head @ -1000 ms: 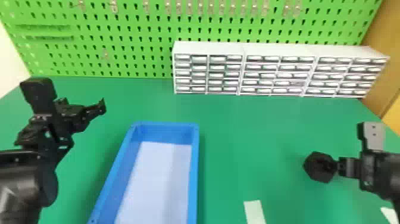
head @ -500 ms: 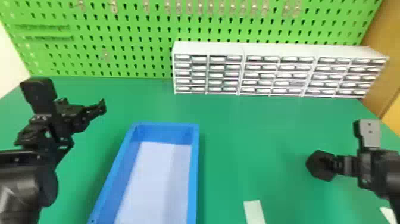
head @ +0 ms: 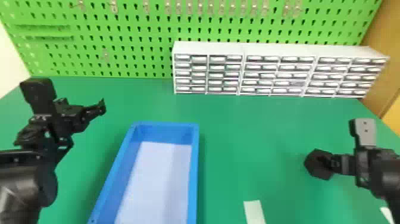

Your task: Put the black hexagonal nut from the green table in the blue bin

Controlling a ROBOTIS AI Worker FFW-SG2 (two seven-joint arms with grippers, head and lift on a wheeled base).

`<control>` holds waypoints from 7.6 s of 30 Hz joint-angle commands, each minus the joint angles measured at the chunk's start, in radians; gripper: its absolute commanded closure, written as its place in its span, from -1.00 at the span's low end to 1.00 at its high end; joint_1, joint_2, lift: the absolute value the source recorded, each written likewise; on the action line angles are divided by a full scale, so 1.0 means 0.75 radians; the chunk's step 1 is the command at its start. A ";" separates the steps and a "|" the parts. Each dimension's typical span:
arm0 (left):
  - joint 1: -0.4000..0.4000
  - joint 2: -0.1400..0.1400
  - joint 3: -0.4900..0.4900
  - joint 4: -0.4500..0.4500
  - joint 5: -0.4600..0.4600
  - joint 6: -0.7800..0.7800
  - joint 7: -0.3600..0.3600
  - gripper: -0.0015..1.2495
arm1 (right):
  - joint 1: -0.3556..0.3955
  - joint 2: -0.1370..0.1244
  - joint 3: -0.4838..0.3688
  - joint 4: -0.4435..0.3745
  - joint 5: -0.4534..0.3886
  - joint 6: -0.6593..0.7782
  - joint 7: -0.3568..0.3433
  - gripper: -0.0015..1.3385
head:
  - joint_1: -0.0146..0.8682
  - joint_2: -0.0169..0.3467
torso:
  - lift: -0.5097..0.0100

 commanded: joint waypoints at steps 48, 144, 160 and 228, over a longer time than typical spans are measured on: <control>0.006 0.000 0.006 0.000 0.000 0.000 -0.002 -0.82 | -0.025 -0.028 0.166 -0.348 -0.102 -0.164 0.000 0.52 | 0.54 -0.73 | 0.58; -0.008 0.000 -0.016 0.018 -0.008 0.000 -0.002 -0.82 | -0.211 -0.012 0.939 -0.233 -0.624 -0.526 -0.045 0.52 | 0.54 -0.73 | 0.58; -0.018 0.000 -0.024 0.022 -0.014 0.000 -0.002 -0.82 | -0.227 0.021 1.054 -0.172 -0.669 -0.593 -0.035 0.52 | 0.54 -0.73 | 0.58; -0.029 0.000 -0.035 0.031 -0.010 0.000 -0.002 -0.82 | -0.235 0.023 1.066 -0.127 -0.652 -0.632 -0.014 -0.37 | 0.54 -0.73 | 0.58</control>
